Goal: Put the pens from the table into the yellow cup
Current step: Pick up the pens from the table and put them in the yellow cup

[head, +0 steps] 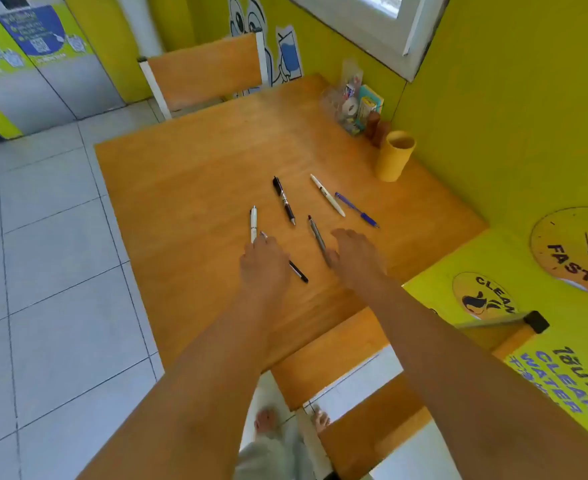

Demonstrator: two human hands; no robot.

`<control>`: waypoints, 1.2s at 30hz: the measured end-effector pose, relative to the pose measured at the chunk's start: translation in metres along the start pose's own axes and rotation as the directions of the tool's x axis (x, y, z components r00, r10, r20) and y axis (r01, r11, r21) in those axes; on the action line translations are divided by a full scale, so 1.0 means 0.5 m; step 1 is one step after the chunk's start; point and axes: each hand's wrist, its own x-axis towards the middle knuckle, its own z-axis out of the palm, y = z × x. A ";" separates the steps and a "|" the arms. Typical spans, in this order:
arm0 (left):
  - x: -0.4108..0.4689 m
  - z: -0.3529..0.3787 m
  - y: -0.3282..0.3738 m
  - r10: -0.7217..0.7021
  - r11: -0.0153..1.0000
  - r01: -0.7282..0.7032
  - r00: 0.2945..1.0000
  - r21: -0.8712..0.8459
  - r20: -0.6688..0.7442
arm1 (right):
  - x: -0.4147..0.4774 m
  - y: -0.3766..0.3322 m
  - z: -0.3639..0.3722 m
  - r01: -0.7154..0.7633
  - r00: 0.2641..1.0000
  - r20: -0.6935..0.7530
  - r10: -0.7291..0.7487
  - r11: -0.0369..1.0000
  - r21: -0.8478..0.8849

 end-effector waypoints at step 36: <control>0.110 -0.089 0.142 0.103 0.284 0.338 0.920 -0.897 0.379 | 0.050 0.064 -0.094 -0.238 0.917 -0.123 0.380 0.766 0.597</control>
